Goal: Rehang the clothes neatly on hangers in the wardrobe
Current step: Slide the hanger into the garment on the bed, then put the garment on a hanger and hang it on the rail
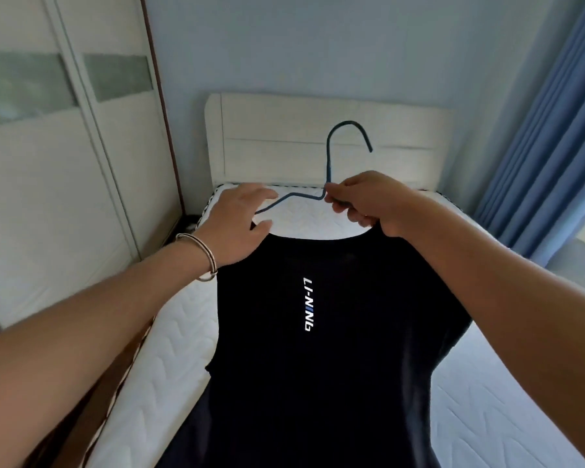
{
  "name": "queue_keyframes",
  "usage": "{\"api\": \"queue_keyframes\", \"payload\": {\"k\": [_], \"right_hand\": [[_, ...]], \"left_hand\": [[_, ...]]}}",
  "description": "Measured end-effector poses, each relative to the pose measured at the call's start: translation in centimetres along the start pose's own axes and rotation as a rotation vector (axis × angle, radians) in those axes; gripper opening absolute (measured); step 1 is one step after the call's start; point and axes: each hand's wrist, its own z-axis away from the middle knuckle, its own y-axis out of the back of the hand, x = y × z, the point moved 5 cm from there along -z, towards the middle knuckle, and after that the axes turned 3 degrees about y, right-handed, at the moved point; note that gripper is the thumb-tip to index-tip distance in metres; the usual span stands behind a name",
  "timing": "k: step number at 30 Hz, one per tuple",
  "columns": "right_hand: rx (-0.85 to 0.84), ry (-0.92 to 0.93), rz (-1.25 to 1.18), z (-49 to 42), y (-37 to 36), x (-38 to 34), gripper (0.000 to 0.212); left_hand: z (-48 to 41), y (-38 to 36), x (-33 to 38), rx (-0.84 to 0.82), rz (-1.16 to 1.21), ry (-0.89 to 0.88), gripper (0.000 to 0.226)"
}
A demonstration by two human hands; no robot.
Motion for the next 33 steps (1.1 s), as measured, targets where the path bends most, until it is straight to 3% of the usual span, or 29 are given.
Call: {"api": "queue_keyframes", "payload": {"k": [3, 8, 10, 13, 17, 19, 23, 24, 26, 29, 33], "right_hand": [[-0.034, -0.042, -0.213, 1.7, -0.3, -6.0, 0.027], [-0.138, 0.003, -0.847, 5.6, -2.5, -16.0, 0.026], [-0.251, 0.031, -0.950, 7.5, -3.3, -19.2, 0.026], [-0.387, 0.115, -0.857, 10.1, -3.6, -22.0, 0.025], [-0.453, 0.361, -0.595, 12.7, -4.1, -24.9, 0.018], [-0.336, 0.512, -0.511, 13.9, -4.2, -27.1, 0.020], [0.131, 1.039, -0.065, 17.2, -4.1, -32.2, 0.031], [0.126, 1.081, -0.040, 17.6, -4.7, -33.1, 0.034], [-0.037, 1.063, -0.112, 18.1, -6.7, -34.6, 0.036], [-0.163, 1.059, -0.166, 19.5, -9.4, -36.3, 0.023], [0.077, 1.155, -0.203, 22.3, -13.1, -38.7, 0.019]], "left_hand": [[2.4, 5.7, 2.2, -0.033, -0.104, -0.016, 0.038], [5.5, 14.8, 7.9, 0.037, 0.294, 0.117, 0.037], [6.0, 18.0, 9.5, 0.035, 0.358, 0.139, 0.030], [7.3, 22.0, 10.5, 0.051, 0.131, 0.181, 0.021], [10.2, 27.6, 9.6, 0.183, -0.108, 0.299, 0.019], [12.2, 31.0, 9.1, 0.286, -0.168, 0.334, 0.021], [16.8, 38.3, 9.0, 0.568, -0.135, 0.388, 0.022], [17.9, 39.7, 9.1, 0.612, -0.131, 0.394, 0.022], [20.3, 41.9, 9.0, 0.644, -0.114, 0.415, 0.019], [24.3, 44.3, 7.8, 0.640, -0.056, 0.441, 0.027], [30.9, 47.0, 4.4, 0.648, -0.047, 0.485, 0.030]]}}
